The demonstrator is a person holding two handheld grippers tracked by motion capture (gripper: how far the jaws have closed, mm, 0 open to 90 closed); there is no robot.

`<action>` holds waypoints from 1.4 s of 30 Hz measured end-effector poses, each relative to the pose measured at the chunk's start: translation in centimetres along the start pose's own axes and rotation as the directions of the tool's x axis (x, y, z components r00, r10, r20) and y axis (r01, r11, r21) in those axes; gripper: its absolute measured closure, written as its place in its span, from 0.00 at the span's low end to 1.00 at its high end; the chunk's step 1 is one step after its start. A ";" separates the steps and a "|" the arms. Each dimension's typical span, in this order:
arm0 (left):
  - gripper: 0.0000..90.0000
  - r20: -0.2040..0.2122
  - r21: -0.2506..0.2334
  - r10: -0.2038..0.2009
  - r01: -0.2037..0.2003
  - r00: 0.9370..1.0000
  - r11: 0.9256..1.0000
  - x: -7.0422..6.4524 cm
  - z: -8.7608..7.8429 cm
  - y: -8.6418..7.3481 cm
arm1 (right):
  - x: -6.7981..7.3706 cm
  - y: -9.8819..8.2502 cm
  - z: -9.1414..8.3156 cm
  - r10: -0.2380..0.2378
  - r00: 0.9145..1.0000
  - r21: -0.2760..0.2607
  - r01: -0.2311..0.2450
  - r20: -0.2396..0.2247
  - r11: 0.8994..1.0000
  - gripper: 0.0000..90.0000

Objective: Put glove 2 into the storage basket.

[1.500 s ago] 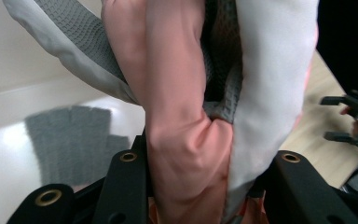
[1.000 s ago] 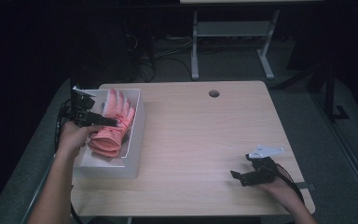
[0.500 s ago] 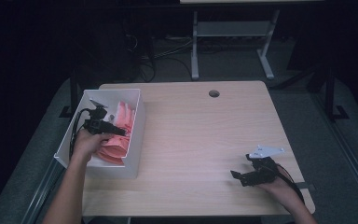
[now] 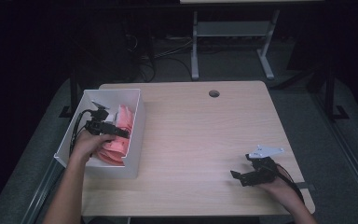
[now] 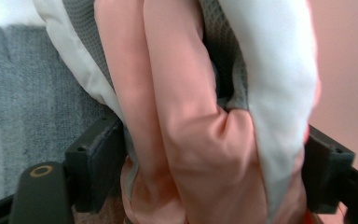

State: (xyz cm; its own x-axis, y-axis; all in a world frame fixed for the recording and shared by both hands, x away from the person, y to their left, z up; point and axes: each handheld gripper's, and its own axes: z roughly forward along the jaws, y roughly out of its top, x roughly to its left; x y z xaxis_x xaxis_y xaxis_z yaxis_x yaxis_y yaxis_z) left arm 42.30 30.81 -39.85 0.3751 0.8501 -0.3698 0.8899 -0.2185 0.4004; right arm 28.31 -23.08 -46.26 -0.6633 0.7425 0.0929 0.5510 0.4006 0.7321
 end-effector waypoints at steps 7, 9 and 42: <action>0.18 -0.025 -0.025 0.018 -0.019 1.000 1.000 -0.5 -1.4 0.4 | 0.0 0.0 0.0 0.002 1.000 0.004 -0.002 0.000 1.000 0.09; 0.18 -0.031 -0.039 0.026 -0.027 0.999 0.999 -0.6 -2.1 0.5 | -0.1 0.0 0.0 0.001 1.000 0.004 -0.001 0.000 1.000 0.09; 0.18 0.017 -0.252 0.404 -0.387 0.915 0.887 -14.5 -5.6 2.0 | 0.1 0.1 0.1 -0.018 1.000 0.002 0.018 -0.003 1.000 0.09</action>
State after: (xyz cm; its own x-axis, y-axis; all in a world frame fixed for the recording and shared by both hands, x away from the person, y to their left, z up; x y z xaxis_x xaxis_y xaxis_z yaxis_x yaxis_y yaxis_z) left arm 37.16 20.73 -28.97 0.7069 0.6810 -0.1911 0.5788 -0.4018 0.7096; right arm 28.36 -22.92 -46.26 -0.6744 0.7338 0.0816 0.5400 0.4150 0.7322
